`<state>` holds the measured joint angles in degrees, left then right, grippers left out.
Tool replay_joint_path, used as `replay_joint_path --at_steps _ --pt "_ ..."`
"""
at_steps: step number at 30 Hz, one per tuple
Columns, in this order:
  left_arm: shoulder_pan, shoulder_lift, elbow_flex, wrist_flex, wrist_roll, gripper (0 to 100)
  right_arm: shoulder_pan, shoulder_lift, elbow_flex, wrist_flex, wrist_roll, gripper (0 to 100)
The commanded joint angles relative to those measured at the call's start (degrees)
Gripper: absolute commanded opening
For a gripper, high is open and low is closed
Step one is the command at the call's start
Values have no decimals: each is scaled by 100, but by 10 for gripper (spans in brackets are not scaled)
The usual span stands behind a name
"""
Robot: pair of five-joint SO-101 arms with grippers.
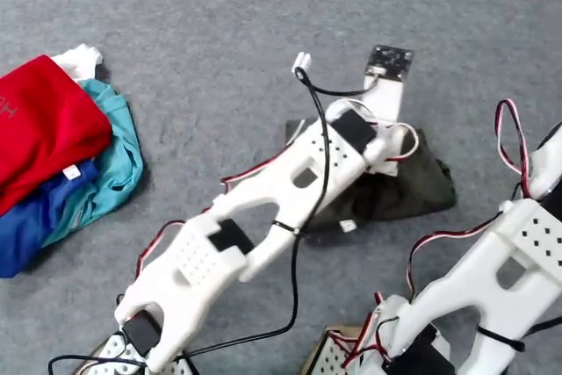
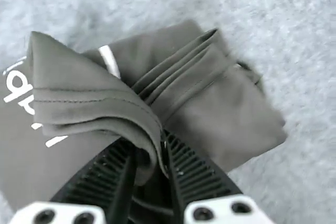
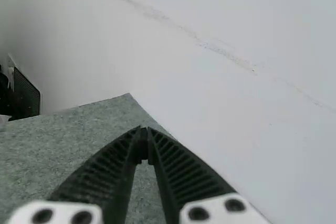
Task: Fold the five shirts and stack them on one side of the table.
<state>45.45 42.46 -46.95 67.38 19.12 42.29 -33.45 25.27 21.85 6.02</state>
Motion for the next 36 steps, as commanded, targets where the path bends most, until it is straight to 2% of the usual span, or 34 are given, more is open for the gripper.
replay_joint_path --at_steps 1,11,18,24,29,33,36 --pt "158 303 -1196 -105 0 19 171 -145 -312 -141 79 3" --pt "563 1754 -3015 -123 0 19 189 -136 -382 -132 79 3" --pt "677 2308 -3947 -167 0 19 154 -110 -374 -132 79 3" --pt "756 2475 -4070 -651 35 19 136 -110 -374 -132 79 3" --pt "756 2475 -4070 -607 35 25 136 -101 -374 -132 79 3" --pt "721 2457 -4097 -316 53 133 136 -101 -374 -132 79 3" --pt "686 2422 -4132 44 343 191 127 -101 -374 -132 79 3"
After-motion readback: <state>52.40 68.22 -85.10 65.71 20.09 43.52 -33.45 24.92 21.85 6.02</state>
